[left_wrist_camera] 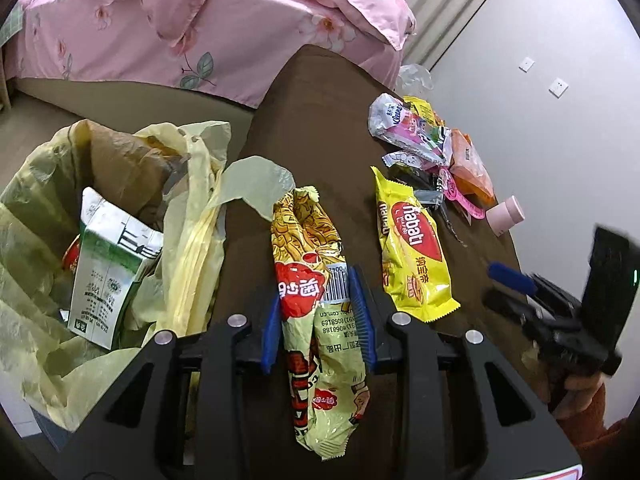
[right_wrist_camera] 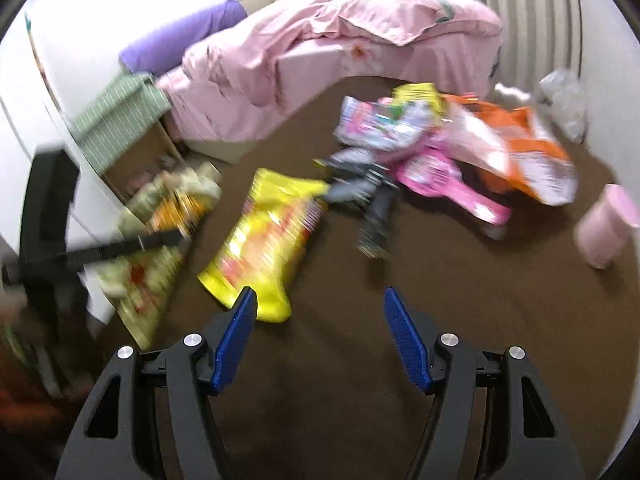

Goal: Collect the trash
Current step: 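Grasp the yellow Nabati wrapper with the right gripper while the left gripper grasps the chip bag, then carry both wrappers over the yellow bag and open both grippers to drop them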

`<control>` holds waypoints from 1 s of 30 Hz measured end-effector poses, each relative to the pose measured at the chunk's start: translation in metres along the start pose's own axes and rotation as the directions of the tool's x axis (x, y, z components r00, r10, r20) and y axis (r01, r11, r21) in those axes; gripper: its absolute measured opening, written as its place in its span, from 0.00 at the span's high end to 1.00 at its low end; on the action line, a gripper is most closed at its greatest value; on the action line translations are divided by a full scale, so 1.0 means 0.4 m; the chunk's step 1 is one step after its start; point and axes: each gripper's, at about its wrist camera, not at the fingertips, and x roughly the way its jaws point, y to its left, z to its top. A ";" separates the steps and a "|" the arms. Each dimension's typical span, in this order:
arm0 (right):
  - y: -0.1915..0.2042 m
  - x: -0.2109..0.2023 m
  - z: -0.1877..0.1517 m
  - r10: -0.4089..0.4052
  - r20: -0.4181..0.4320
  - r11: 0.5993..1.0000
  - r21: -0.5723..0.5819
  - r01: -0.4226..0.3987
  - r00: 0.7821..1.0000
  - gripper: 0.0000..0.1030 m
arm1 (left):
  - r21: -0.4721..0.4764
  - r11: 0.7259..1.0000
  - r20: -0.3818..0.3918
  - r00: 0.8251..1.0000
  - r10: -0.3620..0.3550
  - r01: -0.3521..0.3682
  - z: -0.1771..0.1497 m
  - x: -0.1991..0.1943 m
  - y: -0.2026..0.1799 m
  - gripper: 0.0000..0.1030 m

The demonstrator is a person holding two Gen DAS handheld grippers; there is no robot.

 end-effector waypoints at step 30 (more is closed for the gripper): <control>-0.003 0.062 0.034 0.009 -0.005 0.994 -0.113 -0.010 1.000 0.90 | 0.027 0.999 -0.110 0.993 -0.038 0.041 0.051 0.020 -0.017 0.55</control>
